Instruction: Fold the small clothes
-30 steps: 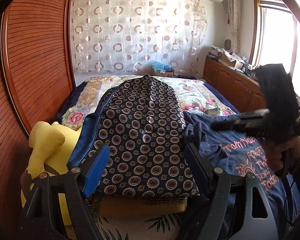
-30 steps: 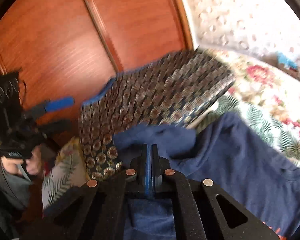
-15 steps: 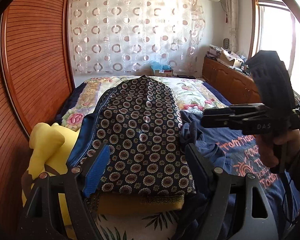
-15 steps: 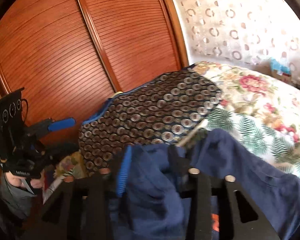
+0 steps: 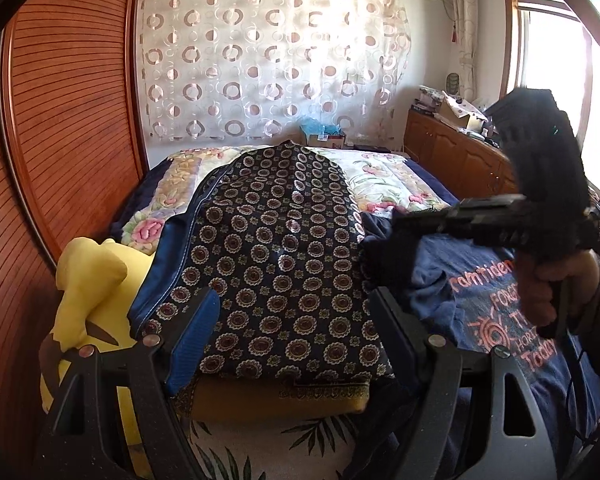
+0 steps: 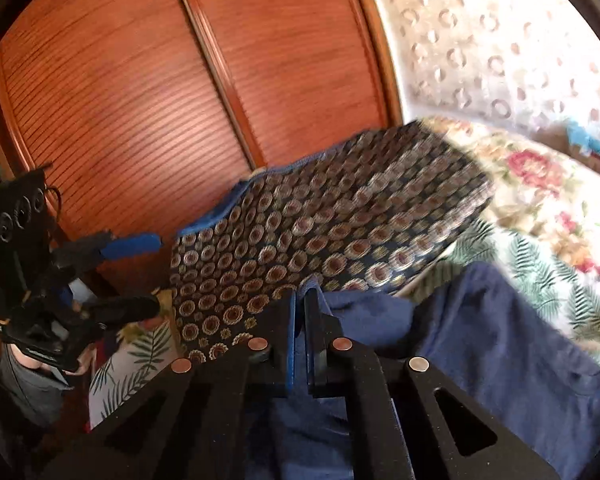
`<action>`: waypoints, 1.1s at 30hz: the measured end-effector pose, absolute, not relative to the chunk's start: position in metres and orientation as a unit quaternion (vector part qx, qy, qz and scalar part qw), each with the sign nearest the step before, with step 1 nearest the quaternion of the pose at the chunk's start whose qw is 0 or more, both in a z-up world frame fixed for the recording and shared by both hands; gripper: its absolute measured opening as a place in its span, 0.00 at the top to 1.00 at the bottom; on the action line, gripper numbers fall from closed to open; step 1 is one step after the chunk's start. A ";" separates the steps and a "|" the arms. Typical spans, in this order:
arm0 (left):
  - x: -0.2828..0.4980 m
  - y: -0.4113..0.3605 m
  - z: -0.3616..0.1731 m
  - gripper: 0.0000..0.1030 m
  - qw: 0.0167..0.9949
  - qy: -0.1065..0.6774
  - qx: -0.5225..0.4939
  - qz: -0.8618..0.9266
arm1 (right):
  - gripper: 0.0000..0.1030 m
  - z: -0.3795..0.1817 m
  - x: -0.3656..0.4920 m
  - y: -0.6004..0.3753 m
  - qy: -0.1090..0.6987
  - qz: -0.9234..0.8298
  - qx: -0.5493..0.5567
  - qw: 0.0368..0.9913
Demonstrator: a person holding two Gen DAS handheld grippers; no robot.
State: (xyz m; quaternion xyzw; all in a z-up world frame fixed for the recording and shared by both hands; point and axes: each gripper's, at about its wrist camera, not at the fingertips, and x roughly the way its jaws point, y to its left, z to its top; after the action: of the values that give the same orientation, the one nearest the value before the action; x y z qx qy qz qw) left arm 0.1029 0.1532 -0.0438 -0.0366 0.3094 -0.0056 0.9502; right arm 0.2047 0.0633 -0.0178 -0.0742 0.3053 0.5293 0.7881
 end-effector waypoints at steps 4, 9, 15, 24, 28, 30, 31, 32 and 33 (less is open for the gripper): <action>0.107 0.148 -0.041 0.24 0.951 0.306 -0.033 -0.014 | 0.97 0.001 0.221 0.029 0.314 0.427 -0.053 0.846; 0.121 0.133 -0.037 0.24 0.953 0.302 -0.017 -0.032 | 0.76 -0.001 0.249 0.000 0.342 0.280 -0.079 0.894; 0.149 0.112 -0.039 0.24 0.947 0.316 0.009 -0.058 | 0.55 -0.015 0.246 -0.030 0.332 0.259 -0.086 0.903; 0.192 0.073 -0.051 0.29 0.923 0.365 0.042 -0.114 | 0.50 -0.036 0.204 -0.122 0.331 0.208 -0.066 0.918; 0.203 0.059 -0.051 0.29 0.922 0.367 0.050 -0.109 | 0.48 -0.048 0.196 -0.162 0.334 0.168 -0.059 0.925; 0.204 0.055 -0.050 0.29 0.925 0.361 0.044 -0.112 | 0.48 -0.051 0.193 -0.186 0.338 0.147 -0.043 0.929; 0.204 0.052 -0.049 0.29 0.926 0.358 0.041 -0.113 | 0.48 -0.054 0.192 -0.199 0.339 0.136 -0.035 0.930; 0.204 0.048 -0.049 0.29 0.926 0.356 0.038 -0.116 | 0.48 -0.057 0.192 -0.212 0.341 0.124 -0.030 0.932; 0.204 0.044 -0.050 0.29 0.926 0.355 0.035 -0.120 | 0.48 -0.061 0.192 -0.225 0.344 0.109 -0.026 0.932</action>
State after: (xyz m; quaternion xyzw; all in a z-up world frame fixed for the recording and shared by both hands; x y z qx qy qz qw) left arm 0.2044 0.0441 -0.0499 0.0350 0.3554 -0.1203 0.9263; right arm 0.1916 -0.2252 -0.0608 -0.0260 0.3435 0.1093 0.9324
